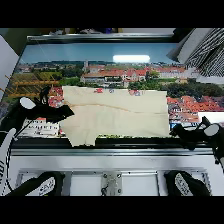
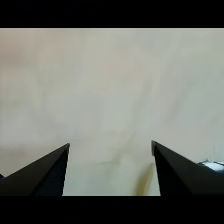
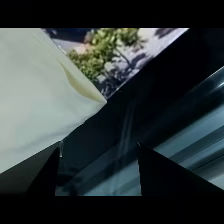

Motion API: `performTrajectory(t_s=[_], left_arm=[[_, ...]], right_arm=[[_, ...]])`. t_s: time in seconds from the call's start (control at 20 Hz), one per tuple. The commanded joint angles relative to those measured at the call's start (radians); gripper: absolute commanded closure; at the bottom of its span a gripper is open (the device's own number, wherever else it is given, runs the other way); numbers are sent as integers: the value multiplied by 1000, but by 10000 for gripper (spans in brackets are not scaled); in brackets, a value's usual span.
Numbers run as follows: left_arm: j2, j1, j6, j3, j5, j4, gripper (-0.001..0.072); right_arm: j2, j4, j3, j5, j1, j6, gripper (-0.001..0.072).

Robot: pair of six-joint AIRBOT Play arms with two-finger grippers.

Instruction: Fold the clothes and pants, and hang the long-sleeved shirts on hangers.

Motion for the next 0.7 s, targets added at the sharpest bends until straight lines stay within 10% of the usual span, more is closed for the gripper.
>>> performTrajectory(t_s=[0.0, 0.4, 0.55, 0.65], left_arm=[[37, -16, 0, -80, 24, -1, 158], [40, -16, 0, -84, 36, 0, 158], [51, 27, -2, -85, 0, 2, 159], [100, 90, -3, -119, -35, 2, 158]], right_arm=[[30, 159, -151, -216, 17, 38, 202], [-36, 155, -159, -430, 187, 31, 205], [-53, 158, -153, -414, 198, -58, 704], [-39, 158, -148, -406, 198, -72, 705]])
